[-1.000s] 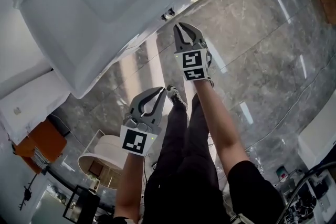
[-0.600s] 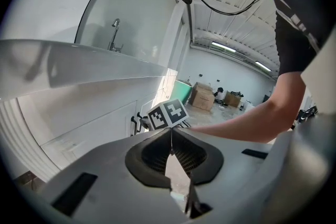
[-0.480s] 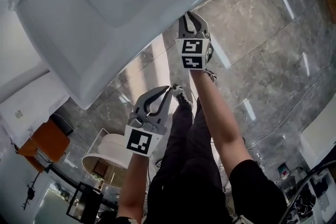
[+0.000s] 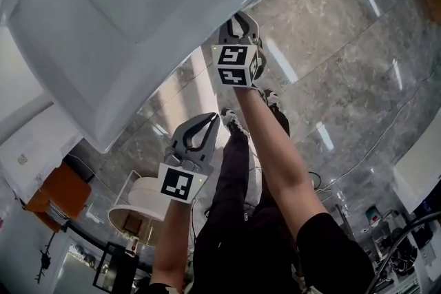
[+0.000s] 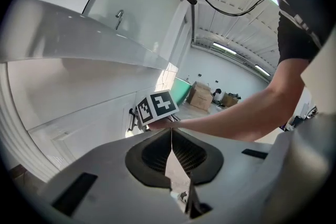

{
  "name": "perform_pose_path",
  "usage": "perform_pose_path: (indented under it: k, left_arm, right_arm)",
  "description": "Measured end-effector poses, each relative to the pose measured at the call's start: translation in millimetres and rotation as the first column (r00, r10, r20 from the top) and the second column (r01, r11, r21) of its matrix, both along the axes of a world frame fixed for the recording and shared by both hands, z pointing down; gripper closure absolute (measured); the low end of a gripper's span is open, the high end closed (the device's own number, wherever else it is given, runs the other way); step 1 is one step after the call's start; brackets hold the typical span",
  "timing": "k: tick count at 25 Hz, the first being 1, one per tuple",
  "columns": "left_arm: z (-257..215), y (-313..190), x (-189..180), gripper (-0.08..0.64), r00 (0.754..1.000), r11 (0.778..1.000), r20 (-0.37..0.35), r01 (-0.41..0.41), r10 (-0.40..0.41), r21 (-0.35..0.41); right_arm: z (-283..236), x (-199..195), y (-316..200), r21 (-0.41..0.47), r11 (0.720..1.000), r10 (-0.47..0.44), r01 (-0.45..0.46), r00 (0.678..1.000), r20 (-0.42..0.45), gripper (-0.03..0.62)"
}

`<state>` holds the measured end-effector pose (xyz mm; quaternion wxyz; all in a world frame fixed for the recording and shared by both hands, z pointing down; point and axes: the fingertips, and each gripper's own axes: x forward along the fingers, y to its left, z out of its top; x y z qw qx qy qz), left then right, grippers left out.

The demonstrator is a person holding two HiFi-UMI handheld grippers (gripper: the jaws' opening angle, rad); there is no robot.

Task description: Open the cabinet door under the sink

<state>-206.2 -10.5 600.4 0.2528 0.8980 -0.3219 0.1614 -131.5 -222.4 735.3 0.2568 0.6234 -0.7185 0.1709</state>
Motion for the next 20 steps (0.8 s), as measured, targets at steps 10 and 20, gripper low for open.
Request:
perform_pose_path:
  k: [10,20]
  left_arm:
    - [6.4,3.7,-4.0,0.543,0.999,0.999,0.025,0.033,-0.033,-0.005]
    - [13.5,10.2,8.6,0.543,0.996,0.997,0.057,0.068,-0.067,-0.026]
  right_arm:
    - [-2.7,3.8,3.0,0.072,0.997,0.002,-0.005,0.999,0.049,0.497]
    - [-7.1,34.0,43.6,0.081,0.995,0.045,-0.053,0.995,0.088,0.500]
